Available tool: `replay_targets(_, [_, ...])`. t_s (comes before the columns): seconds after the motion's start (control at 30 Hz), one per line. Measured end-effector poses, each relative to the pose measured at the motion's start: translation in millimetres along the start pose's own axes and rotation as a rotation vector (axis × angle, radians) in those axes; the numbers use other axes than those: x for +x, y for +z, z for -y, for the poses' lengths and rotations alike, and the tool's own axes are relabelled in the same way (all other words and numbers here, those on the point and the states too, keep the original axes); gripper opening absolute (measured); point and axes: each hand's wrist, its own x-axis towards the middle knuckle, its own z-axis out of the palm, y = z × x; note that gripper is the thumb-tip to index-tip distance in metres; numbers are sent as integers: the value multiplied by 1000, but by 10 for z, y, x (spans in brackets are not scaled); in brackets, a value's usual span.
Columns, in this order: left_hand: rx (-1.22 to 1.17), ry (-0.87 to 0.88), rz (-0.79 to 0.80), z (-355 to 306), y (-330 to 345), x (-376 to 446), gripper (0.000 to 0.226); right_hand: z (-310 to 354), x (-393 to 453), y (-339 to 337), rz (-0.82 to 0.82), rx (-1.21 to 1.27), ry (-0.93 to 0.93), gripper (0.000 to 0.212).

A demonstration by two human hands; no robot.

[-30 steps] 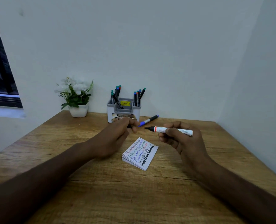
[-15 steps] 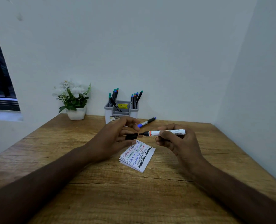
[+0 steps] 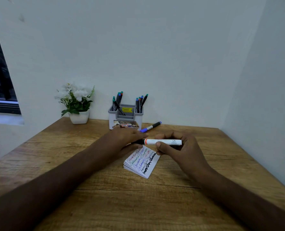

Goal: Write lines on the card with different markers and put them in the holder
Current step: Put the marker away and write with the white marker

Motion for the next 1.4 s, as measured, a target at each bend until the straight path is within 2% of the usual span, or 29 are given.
replay_targets(0.1, [111, -55, 34, 3, -33, 2, 42, -9, -2, 19, 1, -108, -18, 14])
replay_targets(0.33, [133, -25, -22, -85, 50, 37, 46, 50, -4, 109, -33, 225, 167, 25])
replay_targets(0.5, [108, -99, 35, -146, 152, 56, 38, 149, 40, 107, -3, -40, 55, 17])
replay_targets(0.63, [156, -9, -197, -268, 80, 126, 39, 215, 61, 136, -69, -204, -128, 13])
replay_targets(0.7, [130, 0, -267, -240, 47, 164, 34, 244, 63, 149, -73, -206, -150, 23])
replay_targets(0.77, [48, -109, -309, -138, -14, 228, 22, 212, 62, 169, -41, -223, -110, 41])
replay_targets(0.83, [-12, -263, -395, 81, -104, 315, 14, 108, 43, 194, 27, -347, -72, 49])
replay_targets(0.93, [-88, -419, -537, 493, -325, 541, 29, -90, 13, 245, 179, -579, -130, 49])
replay_targets(1.0, [-124, -473, -563, 710, -484, 761, 33, -150, 28, 255, 218, -617, -180, 45])
replay_targets(1.1, [-41, -516, -527, 977, -569, 1037, 34, -183, 55, 247, 220, -599, -194, 32])
replay_targets(1.17, [66, -597, -437, 1093, -527, 1147, 36, -204, 63, 241, 217, -575, -174, 28])
replay_targets(1.3, [207, -711, -249, 1192, -382, 1270, 43, -249, 85, 233, 222, -559, -180, 27])
replay_targets(1.4, [225, -744, -144, 1212, -353, 1310, 36, -259, 91, 232, 225, -557, -174, 27])
